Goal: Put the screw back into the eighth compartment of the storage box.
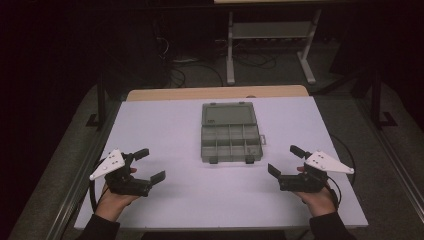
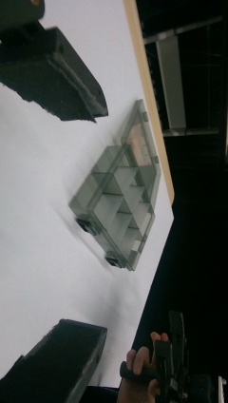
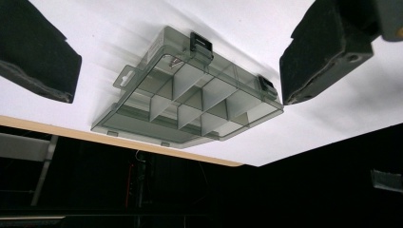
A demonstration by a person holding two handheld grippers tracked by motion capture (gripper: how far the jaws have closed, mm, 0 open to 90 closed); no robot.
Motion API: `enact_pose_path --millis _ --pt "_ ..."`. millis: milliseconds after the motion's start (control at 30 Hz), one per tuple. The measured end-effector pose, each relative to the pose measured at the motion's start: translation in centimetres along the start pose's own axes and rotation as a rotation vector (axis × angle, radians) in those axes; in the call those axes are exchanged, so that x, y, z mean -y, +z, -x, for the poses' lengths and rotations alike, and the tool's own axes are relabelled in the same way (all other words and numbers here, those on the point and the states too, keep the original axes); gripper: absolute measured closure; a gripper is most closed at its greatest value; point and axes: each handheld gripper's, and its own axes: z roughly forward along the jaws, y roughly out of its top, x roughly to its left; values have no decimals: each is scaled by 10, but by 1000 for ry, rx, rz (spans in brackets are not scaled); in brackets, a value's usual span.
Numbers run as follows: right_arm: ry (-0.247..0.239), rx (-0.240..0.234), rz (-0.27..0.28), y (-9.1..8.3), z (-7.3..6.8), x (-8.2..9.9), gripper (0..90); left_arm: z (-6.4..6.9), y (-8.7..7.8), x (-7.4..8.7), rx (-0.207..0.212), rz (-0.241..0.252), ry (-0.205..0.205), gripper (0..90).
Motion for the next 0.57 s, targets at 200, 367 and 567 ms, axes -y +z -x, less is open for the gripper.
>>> enact_pose_path --millis 200,367,567 --pt "-3 6 -8 -2 1 1 0 -6 1 8 12 -21 -1 0" --pt "15 20 2 -7 3 2 0 -7 3 11 24 -28 -9 0" --pt "0 15 -7 -5 2 3 0 -7 3 11 29 -29 -1 0"
